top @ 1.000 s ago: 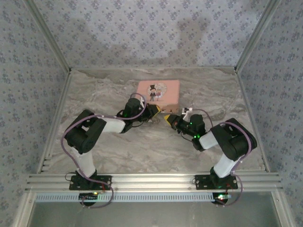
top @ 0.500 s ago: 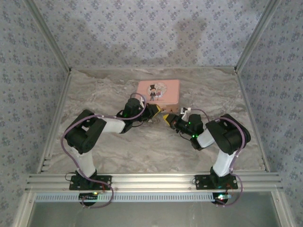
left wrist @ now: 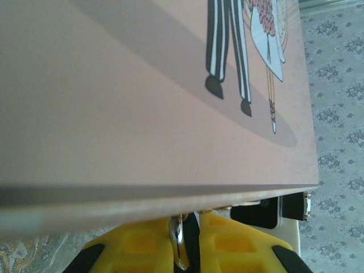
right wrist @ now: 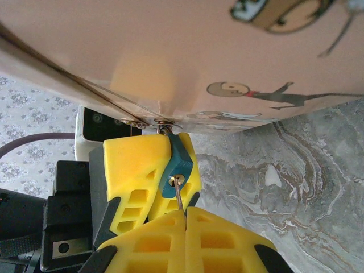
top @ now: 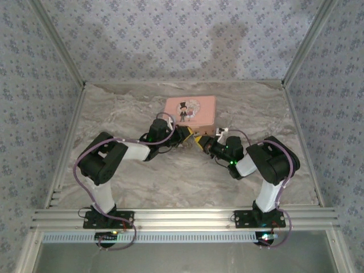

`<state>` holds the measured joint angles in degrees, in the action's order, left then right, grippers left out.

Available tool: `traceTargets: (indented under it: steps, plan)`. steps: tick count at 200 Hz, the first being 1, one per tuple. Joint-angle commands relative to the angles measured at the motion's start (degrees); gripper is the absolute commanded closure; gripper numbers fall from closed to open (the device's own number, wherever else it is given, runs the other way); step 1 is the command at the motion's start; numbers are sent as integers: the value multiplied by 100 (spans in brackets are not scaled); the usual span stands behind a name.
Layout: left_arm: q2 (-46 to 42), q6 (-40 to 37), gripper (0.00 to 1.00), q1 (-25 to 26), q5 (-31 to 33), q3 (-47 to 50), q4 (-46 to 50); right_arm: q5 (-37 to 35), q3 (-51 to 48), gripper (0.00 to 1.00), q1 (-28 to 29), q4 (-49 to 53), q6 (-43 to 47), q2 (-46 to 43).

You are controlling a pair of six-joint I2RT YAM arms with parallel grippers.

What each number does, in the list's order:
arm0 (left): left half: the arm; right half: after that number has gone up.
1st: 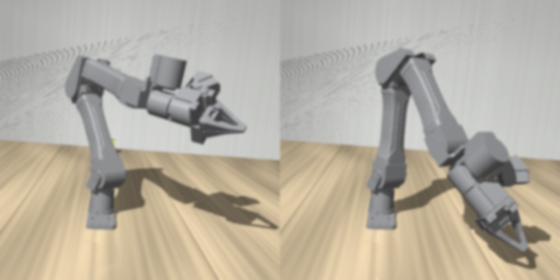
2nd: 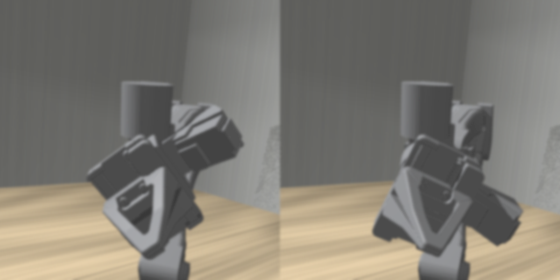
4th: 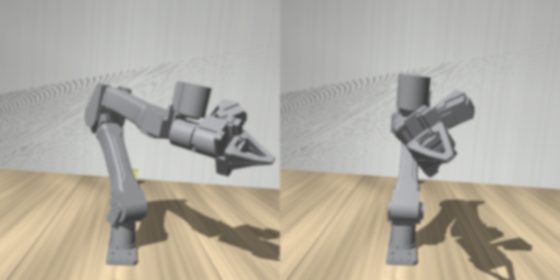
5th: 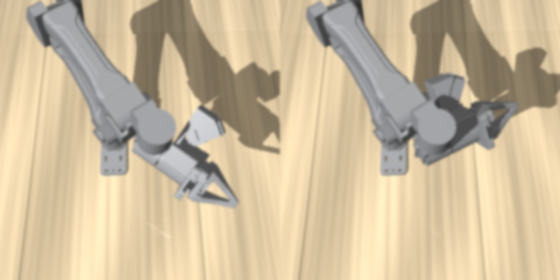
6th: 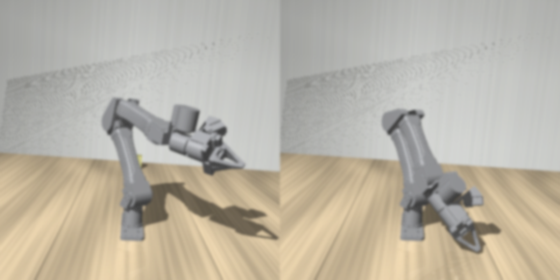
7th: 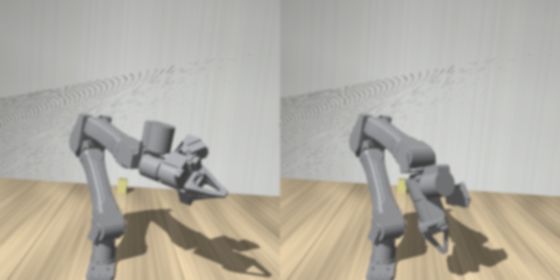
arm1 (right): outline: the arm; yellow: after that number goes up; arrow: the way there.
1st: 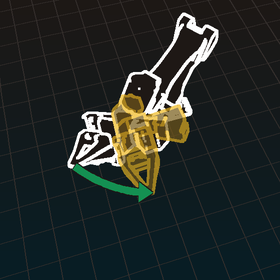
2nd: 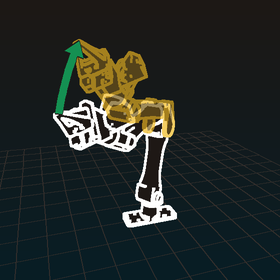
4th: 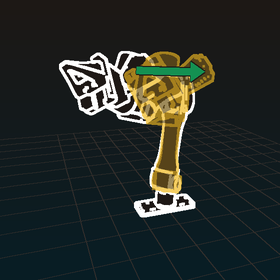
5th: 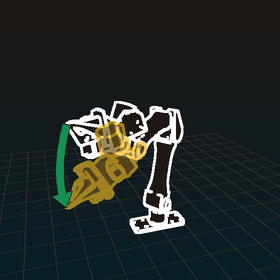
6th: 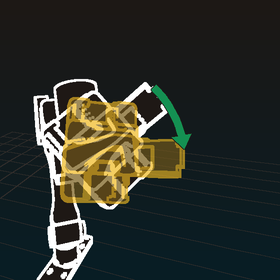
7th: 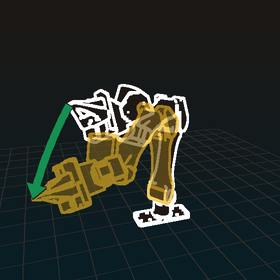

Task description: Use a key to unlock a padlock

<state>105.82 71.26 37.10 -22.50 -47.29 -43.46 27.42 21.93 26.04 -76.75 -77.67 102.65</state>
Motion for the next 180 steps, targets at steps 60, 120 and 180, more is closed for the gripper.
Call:
traceTargets:
  steps: [60,120,180]
  plan:
    - [-196,219,93,9,-316,40,-381,166,227,100,51,-173,-38,116]
    - [-185,221,93,13,-326,44,-417,254,285,100,92,-142,-15,124]
    - [-167,254,93,21,-410,53,-521,257,250,100,52,-137,-30,149]
